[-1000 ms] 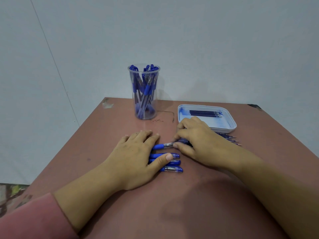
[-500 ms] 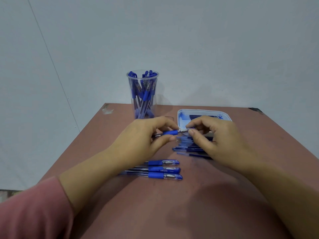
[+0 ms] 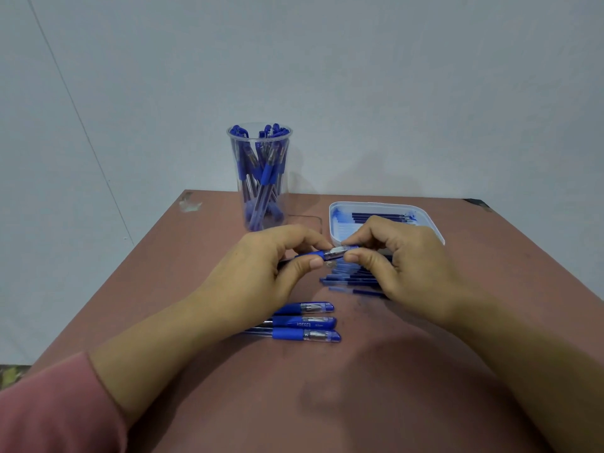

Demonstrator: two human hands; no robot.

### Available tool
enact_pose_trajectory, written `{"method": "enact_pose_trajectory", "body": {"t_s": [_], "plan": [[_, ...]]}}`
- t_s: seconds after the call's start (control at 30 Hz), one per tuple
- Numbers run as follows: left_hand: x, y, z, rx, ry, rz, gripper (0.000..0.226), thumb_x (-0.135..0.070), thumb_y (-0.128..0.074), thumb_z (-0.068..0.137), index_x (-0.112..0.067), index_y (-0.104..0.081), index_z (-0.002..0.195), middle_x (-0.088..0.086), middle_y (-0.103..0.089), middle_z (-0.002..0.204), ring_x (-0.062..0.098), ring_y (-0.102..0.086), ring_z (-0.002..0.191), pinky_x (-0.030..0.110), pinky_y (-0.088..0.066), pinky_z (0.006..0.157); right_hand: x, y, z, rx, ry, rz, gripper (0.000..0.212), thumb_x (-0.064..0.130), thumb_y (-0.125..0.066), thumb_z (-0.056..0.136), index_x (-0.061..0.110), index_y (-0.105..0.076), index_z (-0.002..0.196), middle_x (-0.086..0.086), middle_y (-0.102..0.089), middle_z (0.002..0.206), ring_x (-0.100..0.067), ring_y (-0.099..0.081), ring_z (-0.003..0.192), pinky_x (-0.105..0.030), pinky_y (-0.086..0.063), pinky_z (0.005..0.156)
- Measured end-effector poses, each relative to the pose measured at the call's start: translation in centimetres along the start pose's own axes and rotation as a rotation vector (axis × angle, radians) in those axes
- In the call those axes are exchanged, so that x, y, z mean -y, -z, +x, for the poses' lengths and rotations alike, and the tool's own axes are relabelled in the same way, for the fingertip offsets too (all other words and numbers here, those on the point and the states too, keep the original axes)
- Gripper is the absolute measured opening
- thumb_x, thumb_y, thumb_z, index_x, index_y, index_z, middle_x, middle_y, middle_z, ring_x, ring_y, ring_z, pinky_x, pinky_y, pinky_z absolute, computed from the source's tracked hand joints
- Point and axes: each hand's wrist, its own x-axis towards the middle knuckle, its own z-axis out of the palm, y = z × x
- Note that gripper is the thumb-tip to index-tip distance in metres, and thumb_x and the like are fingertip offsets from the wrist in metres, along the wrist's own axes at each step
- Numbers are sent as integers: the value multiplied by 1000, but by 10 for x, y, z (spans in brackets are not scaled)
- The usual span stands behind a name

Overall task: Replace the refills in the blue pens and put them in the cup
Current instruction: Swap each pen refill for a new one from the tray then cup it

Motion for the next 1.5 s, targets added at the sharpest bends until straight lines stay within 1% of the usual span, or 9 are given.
{"method": "enact_pose_trajectory", "body": {"t_s": [0.23, 0.4, 0.53, 0.7, 0.83, 1.07, 1.17, 1.33, 1.5], "plan": [[0, 3, -1, 53, -6, -59, 21, -27, -62, 93, -46, -66, 100, -3, -58, 63, 6, -44, 49, 14, -36, 52, 2, 4, -4, -1, 58, -30, 5, 27, -61, 85, 25, -66, 86, 8, -63, 74, -12, -59, 71, -20, -44, 62], [5, 10, -4, 49, -3, -73, 27, -25, -59, 93, -44, -67, 109, -24, -71, 92, -5, -66, 86, 6, -44, 76, -12, 19, -2, -32, -17, -80, 3, 17, -68, 86, 20, -67, 87, 19, -65, 79, 2, -60, 82, -6, -42, 70], [13, 10, 0, 22, -113, 86, 26, -39, -63, 90, -36, -70, 116, -25, -69, 100, -7, -64, 90, 13, -48, 78, -14, 28, -1, 119, -78, -44, 19, 14, -73, 82, 30, -63, 81, 14, -67, 77, -2, -62, 79, -7, -43, 69], [19, 16, 2, 28, -186, 178, 32, -40, -62, 90, -35, -66, 122, -24, -66, 95, -4, -62, 84, 10, -46, 73, -12, 35, -8, 321, -106, -98, 8, 34, -74, 81, 36, -67, 85, 18, -66, 86, -4, -62, 85, -17, -47, 73], [22, 20, 3, 1, -220, 245, 31, -32, -62, 92, -27, -67, 122, -17, -68, 95, -6, -60, 83, 7, -43, 75, -4, 39, -11, 427, -134, -123, 10, 33, -76, 77, 36, -67, 80, 18, -63, 82, 0, -60, 82, -9, -40, 67], [25, 21, 3, 14, -235, 292, 37, -46, -52, 92, -32, -67, 122, -22, -66, 96, -18, -51, 80, 3, -39, 75, 4, 32, -12, 576, -109, -187, 11, 34, -74, 77, 33, -64, 81, 27, -58, 88, 2, -56, 81, -9, -41, 67], [24, 20, 2, 9, -239, 290, 36, -47, -52, 91, -34, -66, 121, -24, -66, 97, -13, -54, 81, 4, -39, 72, 4, 30, -12, 489, -87, -121, 16, 40, -75, 74, 32, -65, 83, 19, -63, 84, -2, -61, 82, -12, -45, 68], [19, 15, 0, 22, -249, 238, 36, -50, -53, 90, -36, -67, 120, -28, -64, 93, -12, -56, 78, 8, -45, 69, 5, 10, -7, 101, 13, 7, 16, 45, -68, 78, 40, -59, 90, 17, -62, 87, -10, -58, 78, -14, -45, 66], [15, 12, -1, 4, -238, 143, 37, -50, -56, 89, -32, -68, 119, -21, -70, 99, -8, -64, 87, 17, -52, 73, 7, -5, -2, 27, 72, 11, 10, 33, -68, 86, 28, -71, 94, 20, -65, 79, -3, -60, 75, -10, -45, 65]]}}
